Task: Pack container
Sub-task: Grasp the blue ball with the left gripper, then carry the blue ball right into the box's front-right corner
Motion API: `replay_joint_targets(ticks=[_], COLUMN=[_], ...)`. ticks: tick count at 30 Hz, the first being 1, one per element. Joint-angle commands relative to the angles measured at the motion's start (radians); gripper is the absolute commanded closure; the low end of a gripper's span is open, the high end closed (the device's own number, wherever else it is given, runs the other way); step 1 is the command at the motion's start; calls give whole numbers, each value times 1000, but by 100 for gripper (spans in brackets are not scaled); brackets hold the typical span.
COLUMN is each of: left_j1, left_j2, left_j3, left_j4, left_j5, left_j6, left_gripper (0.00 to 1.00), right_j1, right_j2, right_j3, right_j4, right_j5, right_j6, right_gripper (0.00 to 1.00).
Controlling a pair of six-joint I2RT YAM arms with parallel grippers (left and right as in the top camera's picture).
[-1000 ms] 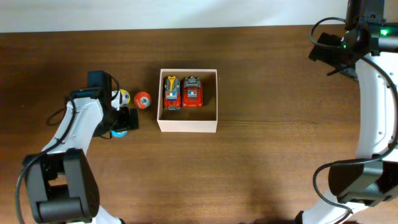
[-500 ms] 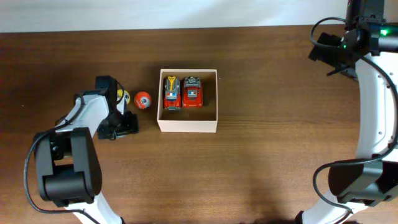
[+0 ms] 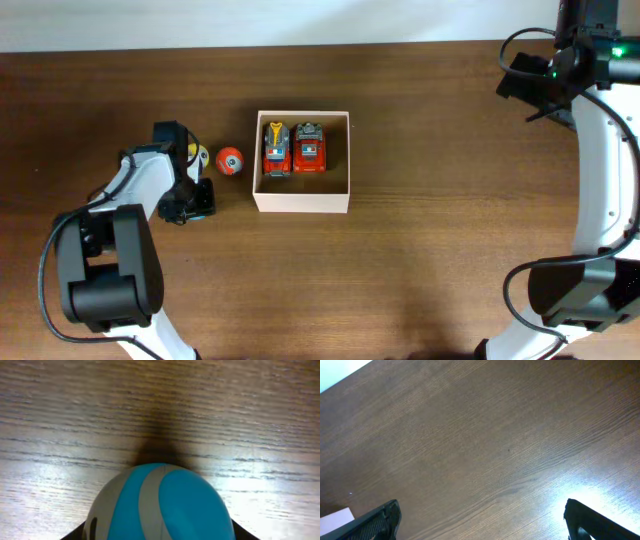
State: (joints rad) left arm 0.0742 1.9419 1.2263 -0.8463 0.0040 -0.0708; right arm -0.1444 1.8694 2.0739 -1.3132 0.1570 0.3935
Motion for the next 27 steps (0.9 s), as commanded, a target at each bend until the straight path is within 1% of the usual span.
replay_joint_targets(ticks=[1, 9, 16, 20, 24, 27], left_j1=[-2, -3, -23, -72, -171, -240], left_j2=[28, 27, 27, 27, 27, 27], left_j3=[48, 251, 390, 479, 587, 623], left_j4=[-48, -242, -317, -341, -367, -364], left_j5=[68, 74, 195, 272, 354, 367], left_j6=[5, 5, 39, 82, 176, 201], left_gripper=[48, 48, 48, 48, 47, 48], right_j1=[0, 0, 0, 0, 0, 0], right_j2=[5, 5, 5, 5, 5, 5], right_j3=[-6, -6, -6, -6, -6, -6], right_j4=[0, 0, 0, 0, 0, 0], right_j5=[9, 9, 9, 9, 9, 9], right_j6=[12, 12, 12, 12, 12, 12], right_gripper=[1, 1, 1, 1, 1, 1])
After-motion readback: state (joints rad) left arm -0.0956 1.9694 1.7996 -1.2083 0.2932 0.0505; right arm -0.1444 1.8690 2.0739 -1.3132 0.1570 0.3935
